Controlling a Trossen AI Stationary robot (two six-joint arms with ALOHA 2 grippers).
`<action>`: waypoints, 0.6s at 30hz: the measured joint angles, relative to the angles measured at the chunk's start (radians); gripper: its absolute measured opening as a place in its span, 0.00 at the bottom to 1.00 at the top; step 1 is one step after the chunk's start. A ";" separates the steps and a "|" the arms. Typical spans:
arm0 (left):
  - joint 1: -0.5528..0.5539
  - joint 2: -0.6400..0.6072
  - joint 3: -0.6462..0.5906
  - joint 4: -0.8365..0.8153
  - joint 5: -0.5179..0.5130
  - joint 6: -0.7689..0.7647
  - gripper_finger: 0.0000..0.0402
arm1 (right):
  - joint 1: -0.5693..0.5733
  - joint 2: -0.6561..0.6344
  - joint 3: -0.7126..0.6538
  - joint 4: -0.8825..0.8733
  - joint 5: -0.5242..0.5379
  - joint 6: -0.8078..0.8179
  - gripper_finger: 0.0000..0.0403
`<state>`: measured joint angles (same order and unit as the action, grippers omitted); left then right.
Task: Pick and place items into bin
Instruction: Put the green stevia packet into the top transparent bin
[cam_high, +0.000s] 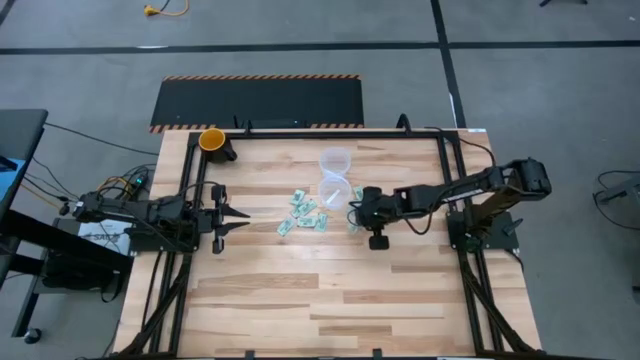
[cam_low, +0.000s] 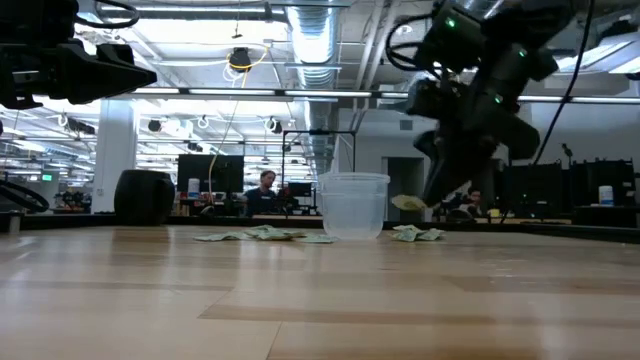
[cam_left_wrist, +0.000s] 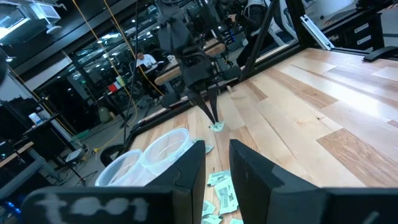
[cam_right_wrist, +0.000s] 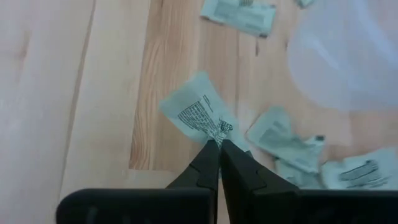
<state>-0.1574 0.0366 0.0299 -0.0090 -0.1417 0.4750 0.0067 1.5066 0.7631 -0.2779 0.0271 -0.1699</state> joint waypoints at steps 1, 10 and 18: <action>0.000 0.000 0.000 0.000 0.000 0.000 0.15 | 0.000 0.000 0.018 -0.018 0.009 -0.017 0.00; 0.000 0.000 0.000 0.000 0.000 0.000 0.15 | -0.048 -0.024 0.127 -0.039 0.181 -0.181 0.00; 0.000 0.002 0.000 0.000 0.000 0.000 0.15 | -0.188 -0.102 0.133 0.100 0.182 -0.301 0.01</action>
<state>-0.1574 0.0387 0.0303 -0.0090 -0.1413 0.4751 -0.1816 1.4044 0.8963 -0.1784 0.2092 -0.4706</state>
